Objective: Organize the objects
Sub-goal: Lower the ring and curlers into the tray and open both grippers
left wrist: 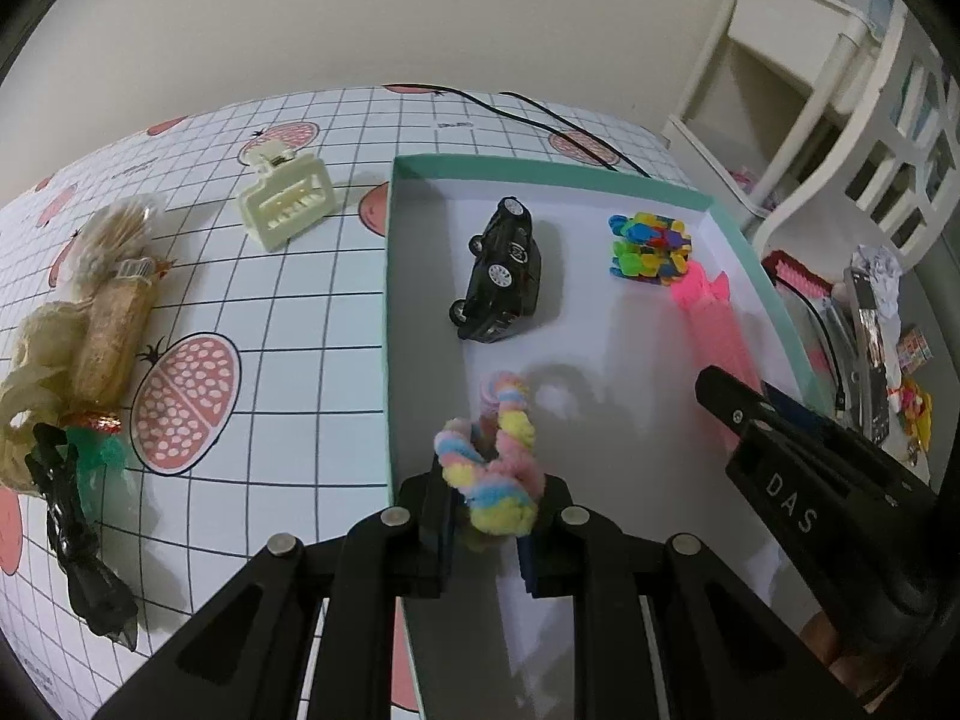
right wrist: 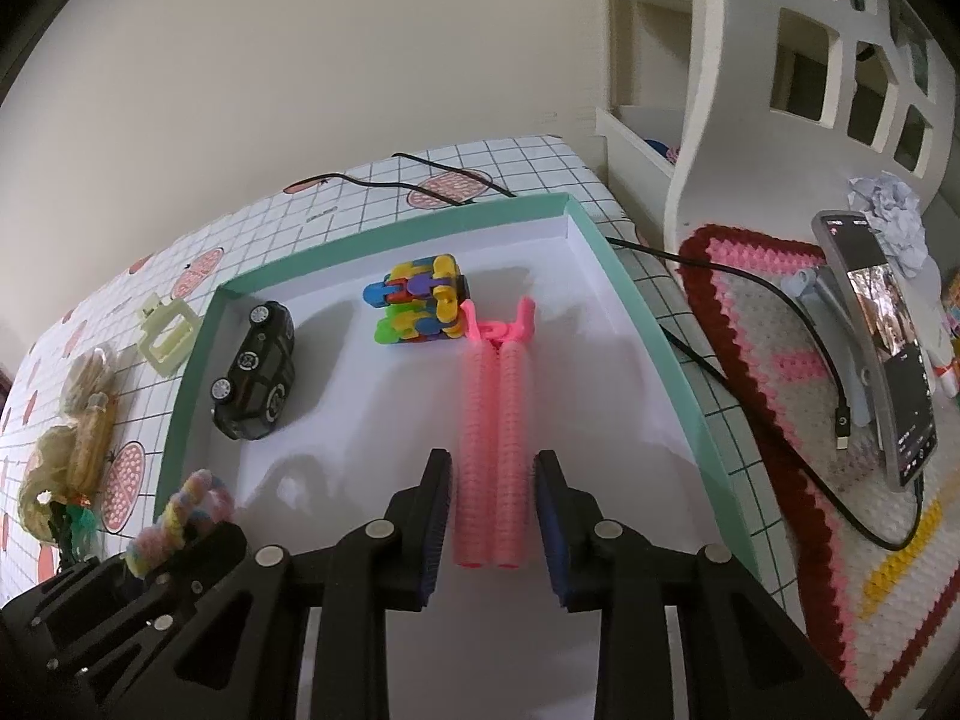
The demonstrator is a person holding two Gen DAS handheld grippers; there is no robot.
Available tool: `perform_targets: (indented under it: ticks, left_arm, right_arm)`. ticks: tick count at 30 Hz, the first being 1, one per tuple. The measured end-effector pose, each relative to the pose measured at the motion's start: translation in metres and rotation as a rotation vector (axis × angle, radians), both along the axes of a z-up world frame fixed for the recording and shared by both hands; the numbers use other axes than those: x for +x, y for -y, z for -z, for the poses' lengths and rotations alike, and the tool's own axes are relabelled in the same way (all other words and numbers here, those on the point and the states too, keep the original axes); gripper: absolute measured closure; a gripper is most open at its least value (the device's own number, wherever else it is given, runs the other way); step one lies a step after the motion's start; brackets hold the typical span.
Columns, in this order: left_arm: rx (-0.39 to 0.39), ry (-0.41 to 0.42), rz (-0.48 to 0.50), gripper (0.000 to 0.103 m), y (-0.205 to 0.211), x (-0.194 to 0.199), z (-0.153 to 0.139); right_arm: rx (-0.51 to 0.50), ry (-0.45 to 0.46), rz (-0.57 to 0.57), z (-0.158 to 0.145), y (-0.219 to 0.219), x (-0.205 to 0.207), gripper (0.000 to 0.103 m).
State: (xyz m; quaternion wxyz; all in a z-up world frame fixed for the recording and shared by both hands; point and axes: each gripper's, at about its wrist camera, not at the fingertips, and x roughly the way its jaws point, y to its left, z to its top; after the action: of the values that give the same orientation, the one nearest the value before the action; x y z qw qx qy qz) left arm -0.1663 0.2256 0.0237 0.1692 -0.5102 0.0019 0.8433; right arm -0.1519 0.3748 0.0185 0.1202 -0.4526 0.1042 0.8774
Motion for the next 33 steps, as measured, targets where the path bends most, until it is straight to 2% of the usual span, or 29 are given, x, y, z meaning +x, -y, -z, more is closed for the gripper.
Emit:
perform_targets:
  ticks: [10,12,15,21,23,27,28,31,33]
  left_arm:
    - [0.013,0.030,-0.004,0.084,0.001,-0.004,-0.005]
    - [0.018,0.028,-0.001,0.083,0.001,-0.005,-0.009]
    - [0.026,0.024,0.002,0.075,0.002,-0.006,-0.014]
    - [0.031,0.008,-0.011,0.074,0.003,-0.009,-0.023]
    - [0.036,0.009,-0.018,0.069,0.004,-0.010,-0.024]
    - [0.040,-0.002,-0.031,0.067,0.006,-0.011,-0.029]
    - [0.042,-0.006,-0.036,0.065,0.007,-0.011,-0.031]
    - [0.056,-0.018,-0.053,0.050,0.012,-0.011,-0.036]
    - [0.060,-0.025,-0.060,0.048,0.015,-0.011,-0.039]
  right_arm:
    - [-0.027,-0.023,-0.030,-0.003,0.001,-0.001,0.070]
    - [-0.029,-0.034,-0.034,-0.005,0.002,-0.001,0.065]
    - [-0.034,-0.051,-0.035,-0.009,0.003,0.000,0.058]
    - [-0.033,-0.062,-0.030,-0.011,0.005,0.001,0.058]
    - [-0.040,-0.067,-0.027,-0.012,0.003,0.001,0.058]
    - [-0.047,-0.077,-0.022,-0.015,0.003,0.002,0.058]
    - [-0.048,-0.080,-0.023,-0.016,0.003,0.002,0.058]
    - [-0.045,-0.084,-0.029,-0.017,0.005,0.002,0.058]
    - [-0.040,-0.084,-0.030,-0.017,0.005,0.002,0.058]
